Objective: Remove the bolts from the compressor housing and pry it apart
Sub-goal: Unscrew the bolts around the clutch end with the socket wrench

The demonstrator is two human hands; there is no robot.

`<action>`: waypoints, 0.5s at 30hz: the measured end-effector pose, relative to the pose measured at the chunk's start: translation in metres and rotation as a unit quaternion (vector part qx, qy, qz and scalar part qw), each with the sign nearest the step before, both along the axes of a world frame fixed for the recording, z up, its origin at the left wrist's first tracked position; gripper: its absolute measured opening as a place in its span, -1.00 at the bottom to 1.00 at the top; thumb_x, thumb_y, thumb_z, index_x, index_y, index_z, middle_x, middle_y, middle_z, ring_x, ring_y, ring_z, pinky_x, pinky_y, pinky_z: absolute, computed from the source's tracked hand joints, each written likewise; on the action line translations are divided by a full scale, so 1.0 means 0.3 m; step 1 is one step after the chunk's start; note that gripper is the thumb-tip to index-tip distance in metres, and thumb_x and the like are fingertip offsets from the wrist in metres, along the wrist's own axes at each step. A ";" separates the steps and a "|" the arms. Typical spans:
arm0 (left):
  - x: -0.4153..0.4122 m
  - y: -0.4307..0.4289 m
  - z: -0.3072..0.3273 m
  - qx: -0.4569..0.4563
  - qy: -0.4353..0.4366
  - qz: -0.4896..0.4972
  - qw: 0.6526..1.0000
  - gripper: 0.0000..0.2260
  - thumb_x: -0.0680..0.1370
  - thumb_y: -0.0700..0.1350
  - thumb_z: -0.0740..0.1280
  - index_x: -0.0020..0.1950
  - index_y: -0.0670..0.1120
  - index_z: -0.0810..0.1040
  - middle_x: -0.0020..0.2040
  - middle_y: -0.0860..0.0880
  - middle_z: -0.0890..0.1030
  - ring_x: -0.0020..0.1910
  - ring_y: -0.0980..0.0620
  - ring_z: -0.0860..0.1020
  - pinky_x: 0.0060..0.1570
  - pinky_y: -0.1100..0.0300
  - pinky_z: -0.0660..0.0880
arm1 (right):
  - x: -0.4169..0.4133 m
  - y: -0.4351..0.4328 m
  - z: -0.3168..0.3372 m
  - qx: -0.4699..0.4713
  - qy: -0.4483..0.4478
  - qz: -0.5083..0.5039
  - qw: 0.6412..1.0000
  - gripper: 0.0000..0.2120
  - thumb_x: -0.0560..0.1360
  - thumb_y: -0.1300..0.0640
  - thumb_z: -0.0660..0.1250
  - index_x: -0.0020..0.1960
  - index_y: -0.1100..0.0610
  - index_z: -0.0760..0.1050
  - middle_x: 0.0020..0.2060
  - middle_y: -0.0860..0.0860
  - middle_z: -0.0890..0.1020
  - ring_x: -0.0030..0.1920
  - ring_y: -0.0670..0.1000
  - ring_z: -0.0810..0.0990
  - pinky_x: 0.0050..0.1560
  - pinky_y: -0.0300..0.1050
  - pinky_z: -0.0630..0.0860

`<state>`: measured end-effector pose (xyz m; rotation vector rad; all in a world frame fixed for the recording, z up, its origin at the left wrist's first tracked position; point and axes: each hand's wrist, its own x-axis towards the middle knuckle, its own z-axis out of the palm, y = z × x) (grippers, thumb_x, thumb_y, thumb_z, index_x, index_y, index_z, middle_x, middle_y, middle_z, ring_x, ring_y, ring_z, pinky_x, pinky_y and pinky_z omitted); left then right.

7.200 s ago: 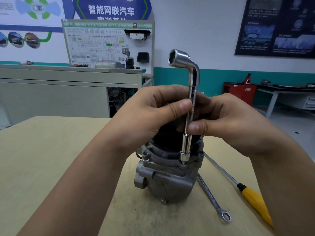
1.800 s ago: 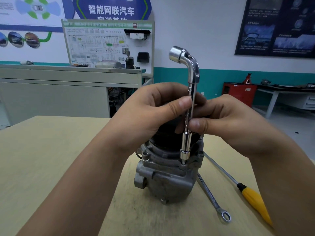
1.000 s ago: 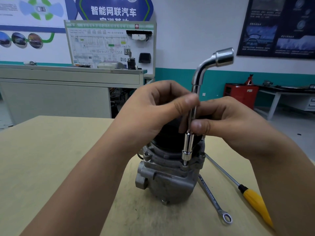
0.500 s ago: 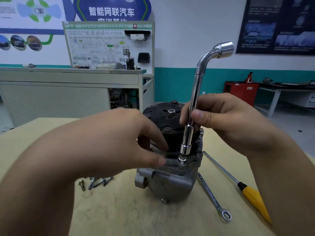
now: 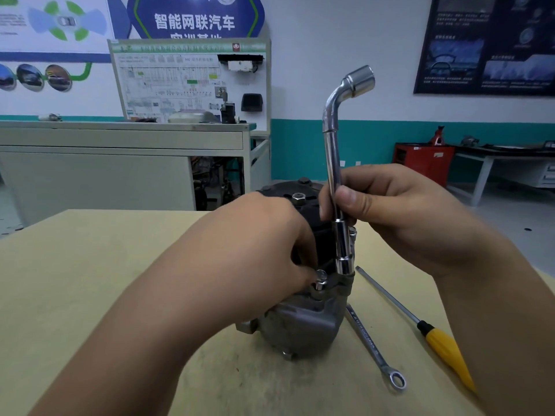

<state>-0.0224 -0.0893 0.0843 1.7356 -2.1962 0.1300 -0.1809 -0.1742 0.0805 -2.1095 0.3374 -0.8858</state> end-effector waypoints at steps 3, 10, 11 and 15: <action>0.003 0.012 0.006 -0.017 0.009 0.004 1.000 -0.85 0.46 0.06 0.38 -0.01 0.27 0.63 -0.47 0.29 0.44 -0.33 0.38 0.46 -0.38 0.50 0.32 | 0.003 0.000 -0.001 -0.003 0.006 0.001 1.000 -0.80 0.45 0.09 0.21 -0.22 0.15 0.55 -0.36 -0.11 0.57 -0.26 -0.15 0.51 -0.20 -0.35 0.43; -0.017 0.004 -0.006 0.001 -0.004 -0.008 1.000 -0.78 0.48 0.05 0.36 0.07 0.35 0.58 -0.41 0.23 0.44 -0.31 0.26 0.43 -0.20 0.28 0.47 | -0.002 0.001 0.000 -0.005 0.011 -0.002 1.000 -0.80 0.45 0.08 0.21 -0.22 0.15 0.55 -0.37 -0.11 0.56 -0.27 -0.16 0.50 -0.20 -0.35 0.43; -0.018 0.001 -0.008 -0.002 -0.008 -0.006 1.000 -0.79 0.48 0.05 0.36 0.06 0.34 0.59 -0.40 0.23 0.44 -0.31 0.26 0.42 -0.18 0.26 0.48 | -0.001 0.001 0.000 -0.006 0.012 -0.003 1.000 -0.79 0.45 0.08 0.21 -0.22 0.16 0.55 -0.37 -0.11 0.56 -0.27 -0.16 0.50 -0.20 -0.34 0.43; -0.020 -0.003 -0.009 -0.001 -0.005 -0.007 1.000 -0.83 0.48 0.06 0.38 0.04 0.29 0.61 -0.38 0.23 0.46 -0.31 0.29 0.44 -0.10 0.19 0.53 | -0.001 0.001 -0.001 -0.007 0.014 -0.006 1.000 -0.79 0.45 0.08 0.21 -0.22 0.17 0.55 -0.37 -0.10 0.56 -0.27 -0.14 0.51 -0.20 -0.34 0.43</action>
